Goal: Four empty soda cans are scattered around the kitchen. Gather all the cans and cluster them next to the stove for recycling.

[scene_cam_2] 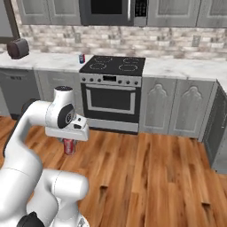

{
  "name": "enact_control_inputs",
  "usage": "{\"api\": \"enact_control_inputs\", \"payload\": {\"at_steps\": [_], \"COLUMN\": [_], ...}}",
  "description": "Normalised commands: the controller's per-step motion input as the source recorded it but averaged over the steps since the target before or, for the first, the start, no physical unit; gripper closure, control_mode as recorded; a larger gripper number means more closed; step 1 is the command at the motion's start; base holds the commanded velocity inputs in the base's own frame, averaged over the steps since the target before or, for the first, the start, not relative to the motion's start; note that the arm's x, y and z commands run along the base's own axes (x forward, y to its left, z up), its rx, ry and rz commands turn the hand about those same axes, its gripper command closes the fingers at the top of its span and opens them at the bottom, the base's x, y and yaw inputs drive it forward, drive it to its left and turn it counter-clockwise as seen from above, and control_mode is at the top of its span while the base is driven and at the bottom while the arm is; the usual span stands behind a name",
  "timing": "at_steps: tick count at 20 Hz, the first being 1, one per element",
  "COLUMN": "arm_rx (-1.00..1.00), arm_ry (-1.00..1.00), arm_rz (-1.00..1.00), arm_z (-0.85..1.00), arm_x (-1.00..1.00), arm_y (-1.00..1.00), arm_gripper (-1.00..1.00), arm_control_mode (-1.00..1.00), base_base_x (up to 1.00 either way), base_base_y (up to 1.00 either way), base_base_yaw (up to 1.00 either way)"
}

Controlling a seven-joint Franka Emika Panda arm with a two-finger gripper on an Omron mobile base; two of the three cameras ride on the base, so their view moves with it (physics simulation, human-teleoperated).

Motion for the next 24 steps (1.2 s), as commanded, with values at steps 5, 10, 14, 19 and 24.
{"api": "enact_control_inputs", "payload": {"at_steps": [5,10,14,19,24], "arm_rx": [0.0,0.0,0.0,0.0,0.0], "arm_ry": [0.0,0.0,0.0,0.0,0.0], "arm_rz": [0.0,0.0,0.0,0.0,0.0], "arm_z": [0.0,0.0,0.0,0.0,0.0], "arm_x": [0.0,0.0,0.0,0.0,0.0], "arm_y": [0.0,0.0,0.0,0.0,0.0], "arm_gripper": [1.0,1.0,1.0,1.0,1.0], "arm_control_mode": [1.0,1.0,1.0,1.0,1.0], "base_base_x": [0.65,0.72,0.8,0.8,0.67], "base_base_y": [0.0,0.05,0.07,0.12,0.18], "base_base_yaw": [-0.15,-0.18,-0.19,-0.18,-0.16]}}
